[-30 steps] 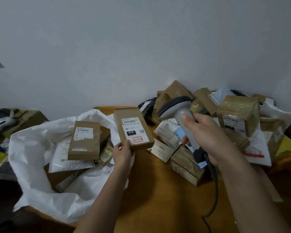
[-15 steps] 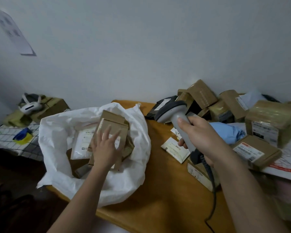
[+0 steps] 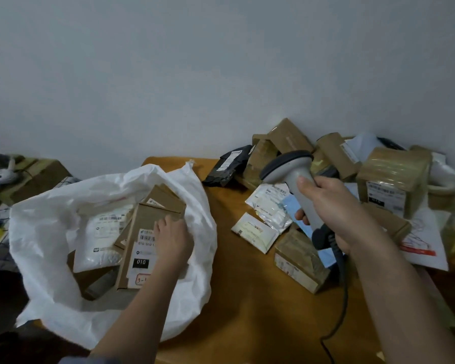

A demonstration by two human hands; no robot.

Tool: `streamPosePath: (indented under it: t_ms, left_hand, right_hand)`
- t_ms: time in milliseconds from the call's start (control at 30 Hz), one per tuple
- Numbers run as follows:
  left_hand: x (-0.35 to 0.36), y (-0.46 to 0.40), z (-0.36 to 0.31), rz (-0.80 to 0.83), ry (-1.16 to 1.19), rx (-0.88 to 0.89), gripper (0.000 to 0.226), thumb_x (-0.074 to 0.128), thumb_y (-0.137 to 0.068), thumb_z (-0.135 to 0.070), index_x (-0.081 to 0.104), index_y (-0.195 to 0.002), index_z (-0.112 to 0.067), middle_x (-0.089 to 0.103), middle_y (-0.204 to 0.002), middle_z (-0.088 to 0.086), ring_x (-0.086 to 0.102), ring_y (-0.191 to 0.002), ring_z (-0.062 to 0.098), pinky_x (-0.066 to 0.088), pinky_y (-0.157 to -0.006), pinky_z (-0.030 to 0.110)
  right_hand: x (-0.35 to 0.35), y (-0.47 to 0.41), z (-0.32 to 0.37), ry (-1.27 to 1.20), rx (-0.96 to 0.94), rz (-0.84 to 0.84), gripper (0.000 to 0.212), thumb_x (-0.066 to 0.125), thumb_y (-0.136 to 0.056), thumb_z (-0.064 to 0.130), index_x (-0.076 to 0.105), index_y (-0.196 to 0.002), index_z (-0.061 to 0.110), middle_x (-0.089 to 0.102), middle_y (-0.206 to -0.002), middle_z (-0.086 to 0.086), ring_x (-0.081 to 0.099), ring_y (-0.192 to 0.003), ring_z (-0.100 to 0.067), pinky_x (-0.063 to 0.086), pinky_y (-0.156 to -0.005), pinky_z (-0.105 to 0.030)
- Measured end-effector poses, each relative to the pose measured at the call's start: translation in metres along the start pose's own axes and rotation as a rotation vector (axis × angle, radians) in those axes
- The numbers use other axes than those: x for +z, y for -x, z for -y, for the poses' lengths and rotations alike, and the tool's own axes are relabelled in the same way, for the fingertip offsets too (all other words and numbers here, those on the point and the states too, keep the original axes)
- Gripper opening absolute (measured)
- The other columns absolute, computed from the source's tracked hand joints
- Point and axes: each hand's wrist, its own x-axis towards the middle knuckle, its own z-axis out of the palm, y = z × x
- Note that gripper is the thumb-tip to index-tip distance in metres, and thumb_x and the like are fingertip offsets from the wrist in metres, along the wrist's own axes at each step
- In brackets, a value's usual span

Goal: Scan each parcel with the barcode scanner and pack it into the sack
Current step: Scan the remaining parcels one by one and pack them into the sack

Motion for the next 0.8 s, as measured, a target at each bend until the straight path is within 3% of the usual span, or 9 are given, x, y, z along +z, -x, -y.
streamPosePath:
  t_ms: [167,267,333,500,667,800]
  left_hand:
    - [0.023,-0.020,-0.047,0.067,0.098,0.201,0.023,0.049,-0.094,-0.018,0.064,-0.110,-0.012,0.053,-0.116,0.007,0.050,-0.113,0.027,0.038,-0.098,0.035]
    - [0.045,-0.031,-0.071,0.222,0.190,0.312,0.024,0.051,-0.094,-0.018,0.065,-0.113,-0.013,0.055,-0.116,0.005,0.055,-0.106,0.023,0.047,-0.092,0.033]
    - [0.062,-0.036,-0.086,0.364,0.223,0.351,0.031,0.051,-0.094,-0.017,0.062,-0.123,-0.015,0.053,-0.127,0.005,0.056,-0.109,0.022,0.049,-0.095,0.034]
    - [0.111,-0.048,-0.112,0.606,0.205,0.321,0.057,0.052,-0.093,-0.008,0.040,-0.148,-0.020,0.036,-0.153,0.005,0.042,-0.136,0.024,0.040,-0.110,0.037]
    - [0.144,-0.067,-0.126,0.602,0.088,0.420,0.075,0.051,-0.090,-0.001,0.025,-0.149,-0.040,0.012,-0.162,-0.002,0.019,-0.146,0.029,0.027,-0.115,0.048]
    - [0.163,-0.080,-0.134,0.662,0.012,0.419,0.093,0.051,-0.094,-0.002,0.000,-0.149,-0.057,-0.012,-0.163,0.004,0.004,-0.148,0.040,0.019,-0.116,0.055]
  right_hand:
    - [-0.019,-0.016,-0.011,-0.006,0.044,-0.067,0.024,0.046,-0.101,0.036,0.061,-0.093,0.019,0.064,-0.076,-0.010,0.059,-0.043,-0.003,0.044,-0.057,-0.030]
    - [-0.029,-0.028,-0.017,-0.008,0.068,-0.081,0.024,0.046,-0.101,0.035,0.062,-0.093,0.019,0.064,-0.079,-0.011,0.060,-0.045,-0.003,0.044,-0.058,-0.030]
    - [-0.033,-0.039,-0.022,-0.017,0.090,-0.090,0.023,0.047,-0.101,0.036,0.062,-0.094,0.020,0.064,-0.079,-0.010,0.061,-0.046,-0.003,0.046,-0.060,-0.031]
    - [-0.036,-0.078,-0.035,0.018,0.143,-0.087,0.026,0.047,-0.101,0.037,0.063,-0.099,0.017,0.063,-0.077,-0.010,0.060,-0.048,-0.001,0.045,-0.057,-0.026]
    - [-0.038,-0.115,-0.054,0.029,0.192,-0.081,0.034,0.046,-0.101,0.037,0.061,-0.109,0.007,0.061,-0.077,-0.012,0.062,-0.053,-0.004,0.048,-0.063,-0.030]
    - [-0.038,-0.134,-0.066,0.065,0.222,-0.095,0.040,0.046,-0.100,0.039,0.059,-0.111,0.003,0.064,-0.088,-0.024,0.063,-0.053,-0.004,0.048,-0.064,-0.034]
